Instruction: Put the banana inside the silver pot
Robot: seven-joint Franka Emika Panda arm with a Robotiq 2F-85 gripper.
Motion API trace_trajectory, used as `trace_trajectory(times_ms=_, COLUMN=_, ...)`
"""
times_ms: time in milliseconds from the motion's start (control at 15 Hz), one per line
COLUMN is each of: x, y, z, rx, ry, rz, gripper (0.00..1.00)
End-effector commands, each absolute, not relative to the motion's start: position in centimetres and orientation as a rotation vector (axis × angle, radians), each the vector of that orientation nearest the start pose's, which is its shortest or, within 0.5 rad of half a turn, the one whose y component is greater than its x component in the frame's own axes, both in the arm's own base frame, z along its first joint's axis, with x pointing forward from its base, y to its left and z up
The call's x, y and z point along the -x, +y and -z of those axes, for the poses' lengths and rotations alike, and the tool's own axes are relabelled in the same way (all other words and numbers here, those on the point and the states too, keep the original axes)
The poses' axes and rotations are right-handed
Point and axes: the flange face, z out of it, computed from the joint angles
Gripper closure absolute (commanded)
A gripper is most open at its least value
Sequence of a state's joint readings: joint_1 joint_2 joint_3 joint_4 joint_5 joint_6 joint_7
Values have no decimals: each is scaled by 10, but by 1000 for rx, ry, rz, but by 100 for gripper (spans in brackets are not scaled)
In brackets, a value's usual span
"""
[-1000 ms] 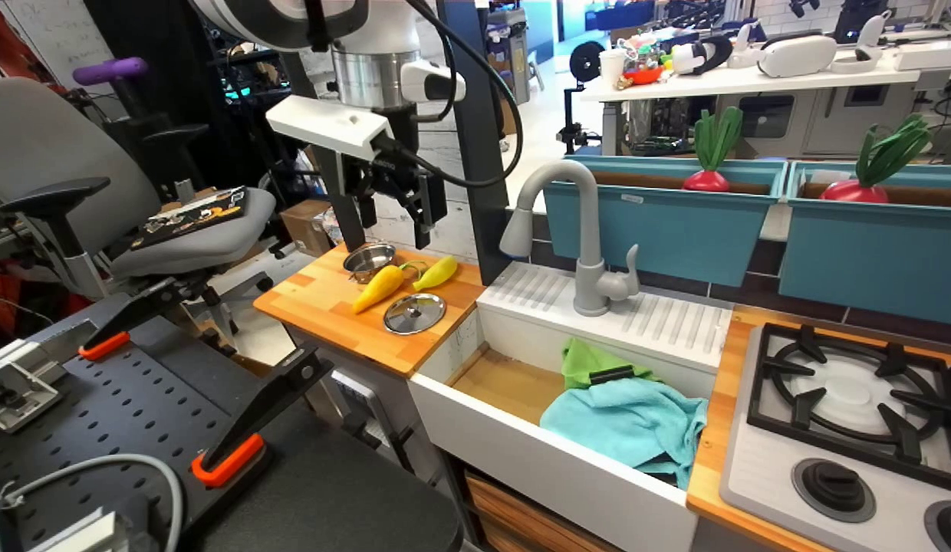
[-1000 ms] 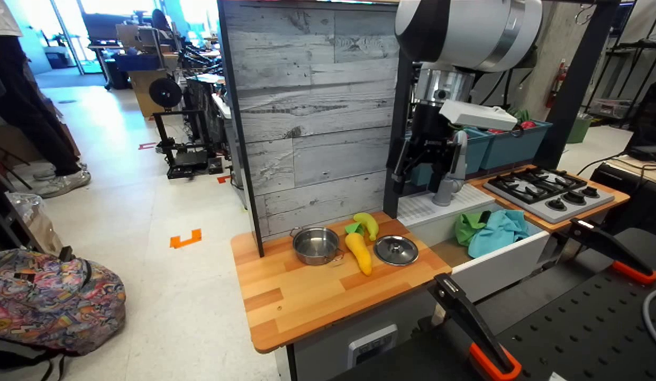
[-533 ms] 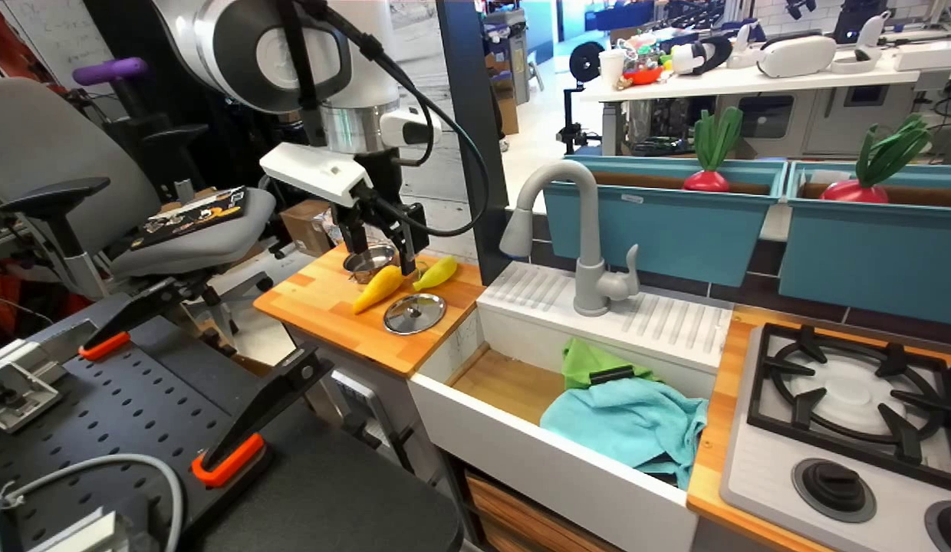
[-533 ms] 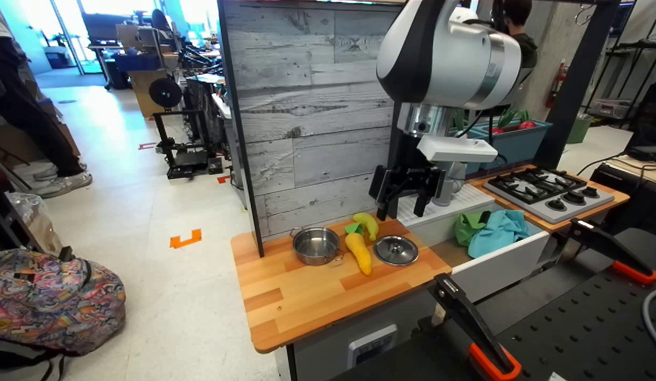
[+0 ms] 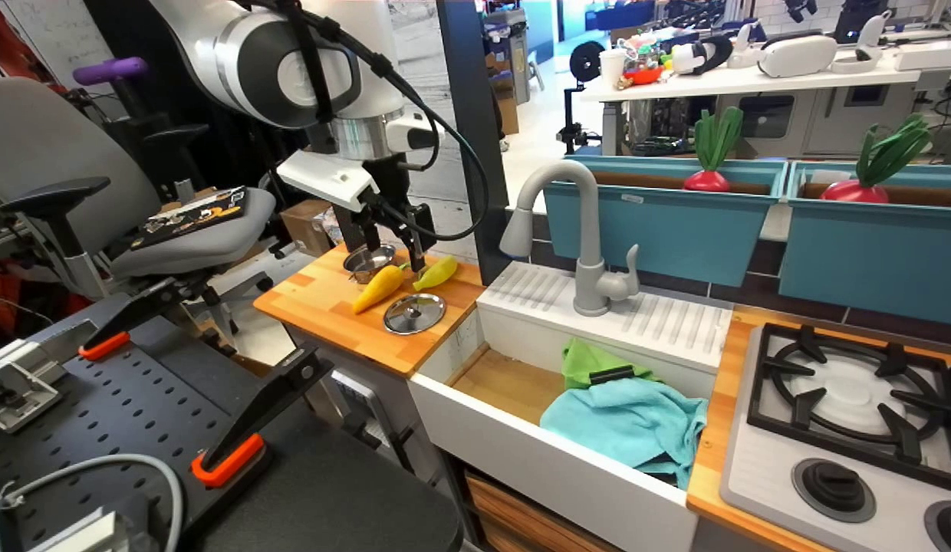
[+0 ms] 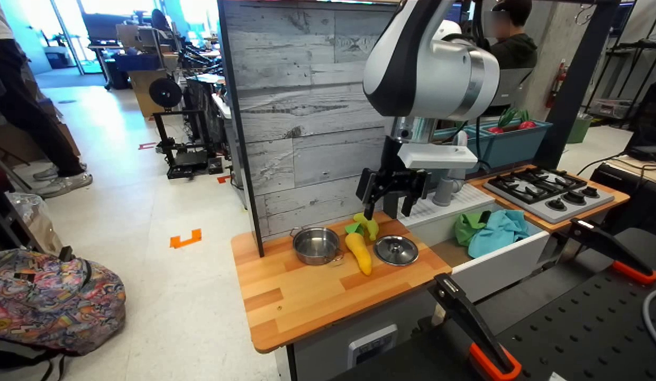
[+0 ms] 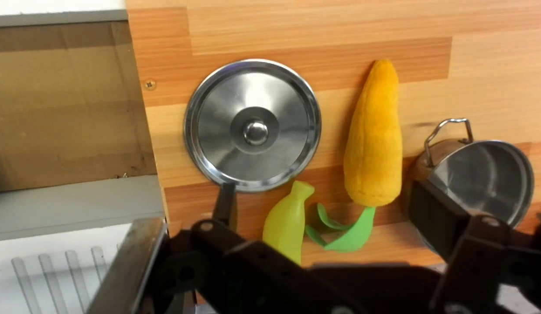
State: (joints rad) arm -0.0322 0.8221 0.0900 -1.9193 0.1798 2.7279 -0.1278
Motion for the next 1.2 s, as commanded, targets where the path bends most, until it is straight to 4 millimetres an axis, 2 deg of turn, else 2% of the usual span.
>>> trace_trajectory(times_ms=0, x=-623, y=28, z=-52, rx=3023, ry=47, rz=56, gripper=0)
trace_trajectory(times_ms=200, x=-637, y=28, z=-43, rx=3030, ry=81, rz=88, gripper=0)
trace_trajectory(times_ms=467, x=-645, y=37, z=-24, rx=3035, ry=133, rz=95, gripper=0)
trace_trajectory(times_ms=1000, x=-650, y=41, z=1, rx=3048, ry=228, rz=136, gripper=0)
trace_trajectory(times_ms=1067, x=-651, y=41, z=3, rx=3048, ry=235, rz=142, gripper=25)
trace_trajectory(times_ms=1133, x=-651, y=42, z=4, rx=3052, ry=241, rz=146, gripper=26)
